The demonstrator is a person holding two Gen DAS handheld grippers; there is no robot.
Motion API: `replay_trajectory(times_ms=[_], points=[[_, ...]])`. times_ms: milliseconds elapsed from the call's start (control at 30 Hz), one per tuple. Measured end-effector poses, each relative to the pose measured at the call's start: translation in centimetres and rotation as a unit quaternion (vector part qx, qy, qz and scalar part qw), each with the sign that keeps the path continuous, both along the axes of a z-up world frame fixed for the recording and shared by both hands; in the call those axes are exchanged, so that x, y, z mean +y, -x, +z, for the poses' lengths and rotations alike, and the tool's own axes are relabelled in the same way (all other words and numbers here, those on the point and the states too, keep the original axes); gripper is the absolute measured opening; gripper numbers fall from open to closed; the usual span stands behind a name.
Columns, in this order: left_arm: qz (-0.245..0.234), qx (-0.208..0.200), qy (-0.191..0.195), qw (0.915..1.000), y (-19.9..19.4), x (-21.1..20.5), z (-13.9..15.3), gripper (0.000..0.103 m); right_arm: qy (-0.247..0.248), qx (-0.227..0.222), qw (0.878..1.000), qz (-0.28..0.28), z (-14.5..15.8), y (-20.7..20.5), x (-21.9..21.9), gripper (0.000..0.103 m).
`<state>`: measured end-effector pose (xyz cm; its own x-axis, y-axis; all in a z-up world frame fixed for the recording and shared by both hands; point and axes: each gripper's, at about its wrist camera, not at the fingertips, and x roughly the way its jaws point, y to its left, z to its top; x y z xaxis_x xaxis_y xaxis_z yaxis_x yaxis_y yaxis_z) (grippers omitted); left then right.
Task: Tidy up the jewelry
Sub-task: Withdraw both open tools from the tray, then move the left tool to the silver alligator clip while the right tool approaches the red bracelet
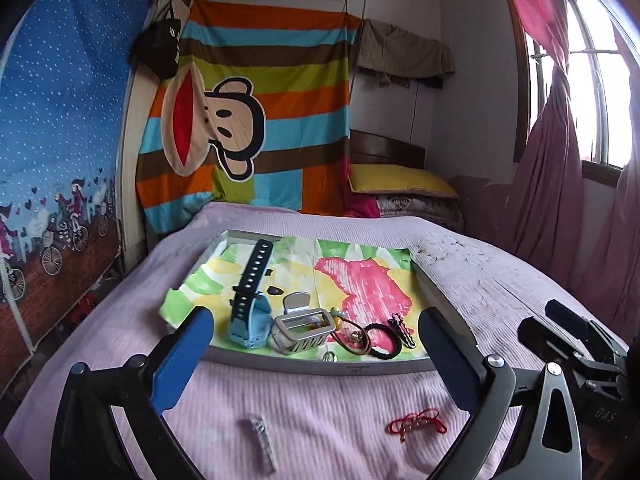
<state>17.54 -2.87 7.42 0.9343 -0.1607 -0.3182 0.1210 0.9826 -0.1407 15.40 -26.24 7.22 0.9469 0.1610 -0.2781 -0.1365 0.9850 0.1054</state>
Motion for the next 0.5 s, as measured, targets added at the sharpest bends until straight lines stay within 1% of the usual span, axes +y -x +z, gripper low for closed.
replay_trajectory(times_ms=[167,333,500], points=[[0.008,-0.009,-0.002,0.9999,1.7,0.8,-0.1,0.103,-0.002,-0.023,1.000,0.004,0.5,2.3,0.2,0.099],[0.016,-0.019,-0.004,0.9997,3.6,1.7,-0.2,0.103,-0.008,-0.035,0.999,0.014,0.9,4.5,0.5,0.100],[0.024,-0.018,-0.007,0.9995,5.0,2.1,-0.6,0.103,-0.005,-0.046,0.999,0.021,0.9,6.2,1.2,0.102]])
